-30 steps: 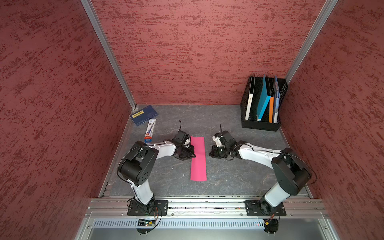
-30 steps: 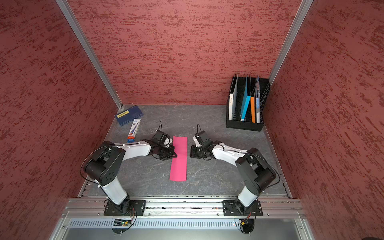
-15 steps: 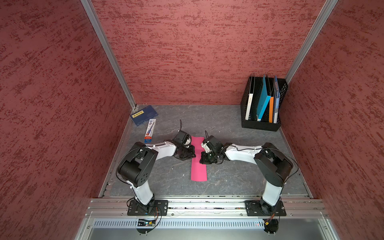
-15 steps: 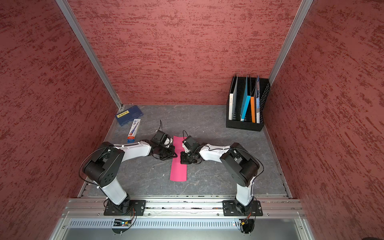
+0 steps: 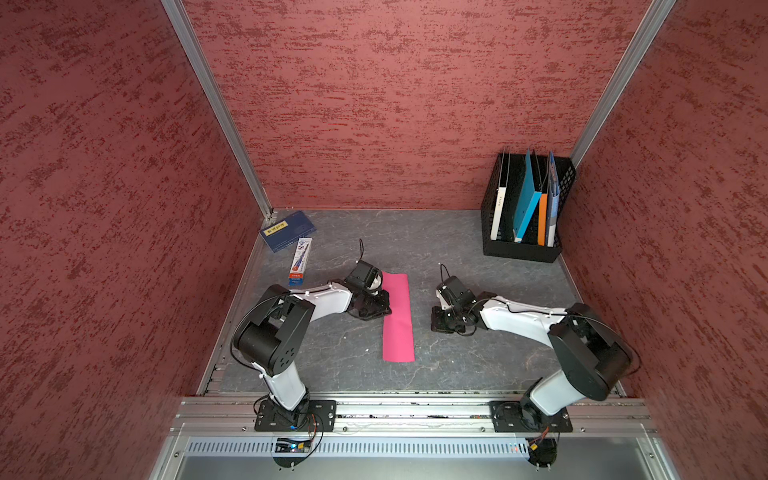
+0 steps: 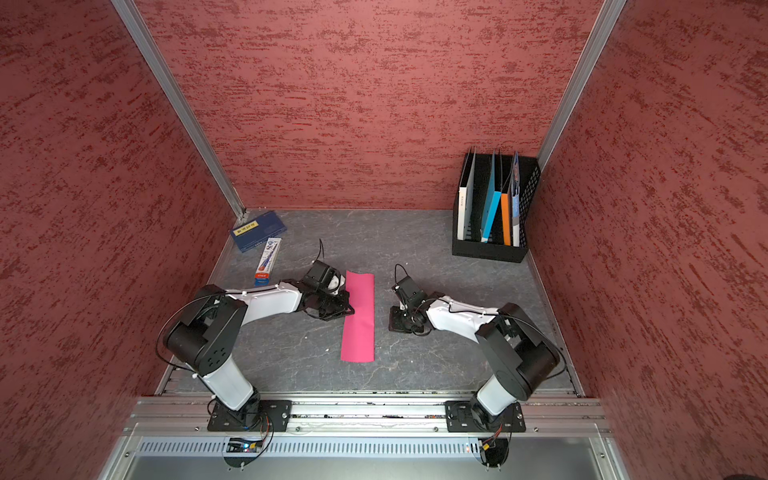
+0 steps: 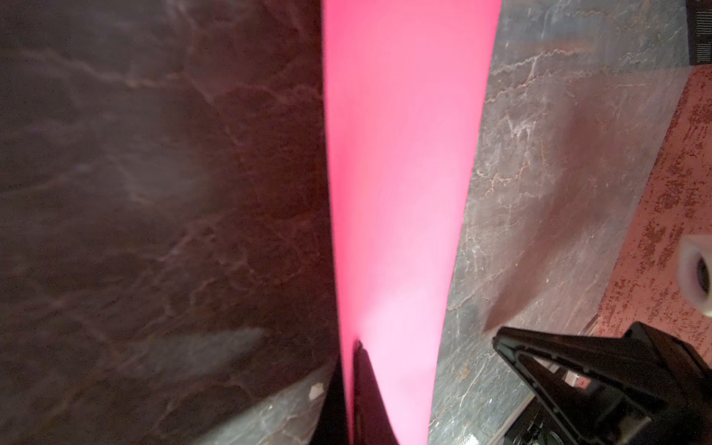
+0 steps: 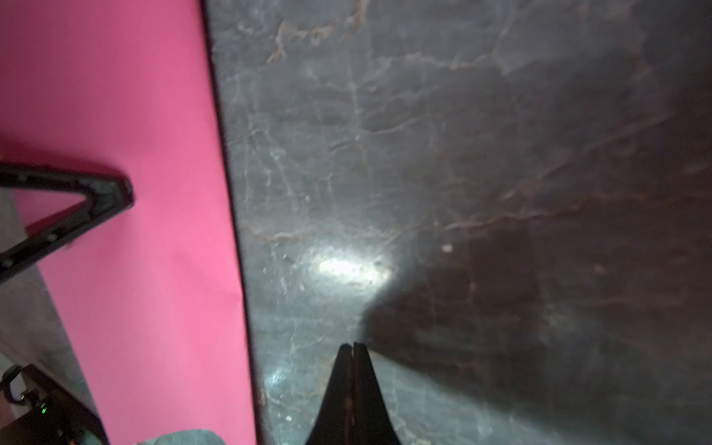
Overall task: Fold the rectangular paper in half along the long edge
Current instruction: Fold the paper at the center of the board.
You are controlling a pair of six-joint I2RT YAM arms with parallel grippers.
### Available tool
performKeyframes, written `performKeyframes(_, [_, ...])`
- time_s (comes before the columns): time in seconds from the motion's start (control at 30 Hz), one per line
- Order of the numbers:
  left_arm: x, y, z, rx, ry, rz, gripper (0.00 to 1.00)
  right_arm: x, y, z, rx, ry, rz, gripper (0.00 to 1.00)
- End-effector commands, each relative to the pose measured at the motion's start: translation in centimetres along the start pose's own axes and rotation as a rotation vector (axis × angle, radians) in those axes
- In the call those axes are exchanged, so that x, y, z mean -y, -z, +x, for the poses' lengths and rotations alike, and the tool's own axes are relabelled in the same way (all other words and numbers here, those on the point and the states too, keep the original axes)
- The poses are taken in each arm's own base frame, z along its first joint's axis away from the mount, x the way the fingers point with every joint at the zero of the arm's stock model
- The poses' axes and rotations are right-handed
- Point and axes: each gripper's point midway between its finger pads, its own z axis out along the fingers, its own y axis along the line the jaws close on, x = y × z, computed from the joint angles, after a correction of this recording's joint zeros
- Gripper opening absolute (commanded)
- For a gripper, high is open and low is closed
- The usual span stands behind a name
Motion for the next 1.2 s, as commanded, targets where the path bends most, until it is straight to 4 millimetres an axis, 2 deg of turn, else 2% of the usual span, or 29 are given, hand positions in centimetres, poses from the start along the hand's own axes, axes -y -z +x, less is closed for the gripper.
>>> performKeyframes(0.0, [0.3, 0.3, -0.1, 0.02, -0.01, 0.009, 0.0, -5.4, 0.4, 0.6, -0.025, 0.092, -0.175, 0.0])
performKeyframes(0.07, [0.3, 0.4, -0.2, 0.023, -0.01, 0.007, 0.0, -7.7, 0.1, 1.6, -0.068, 0.125, -0.239, 0.0])
performKeyframes(0.13, [0.3, 0.4, -0.2, 0.026, -0.011, 0.004, 0.0, -9.3, -0.5, 2.3, -0.096, 0.141, -0.263, 0.0])
performKeyframes(0.23, [0.0, 0.3, -0.2, 0.028, -0.008, -0.01, 0.0, -10.0, -2.0, 3.1, -0.13, 0.155, -0.245, 0.0])
performKeyframes(0.33, [-0.3, 0.3, -0.2, 0.03, -0.007, -0.028, 0.0, -9.9, -3.4, 3.6, -0.162, 0.149, -0.222, 0.0])
performKeyframes(0.47, [-0.8, 0.4, -0.2, 0.034, -0.004, -0.068, 0.0, -8.7, -4.4, 4.1, -0.189, 0.142, -0.158, 0.0])
performKeyframes(0.67, [-0.9, 0.3, -0.4, 0.031, -0.008, -0.08, 0.0, -5.4, -4.9, 5.7, -0.238, 0.113, -0.048, 0.0])
performKeyframes(0.9, [-0.7, 0.1, -0.5, 0.029, -0.01, -0.067, 0.0, -1.6, -2.7, 6.8, -0.231, 0.055, 0.02, 0.0])
performKeyframes(1.17, [-0.6, 0.1, -0.4, 0.026, -0.013, -0.064, 0.0, 1.4, 0.2, 5.6, -0.161, 0.021, 0.133, 0.0])
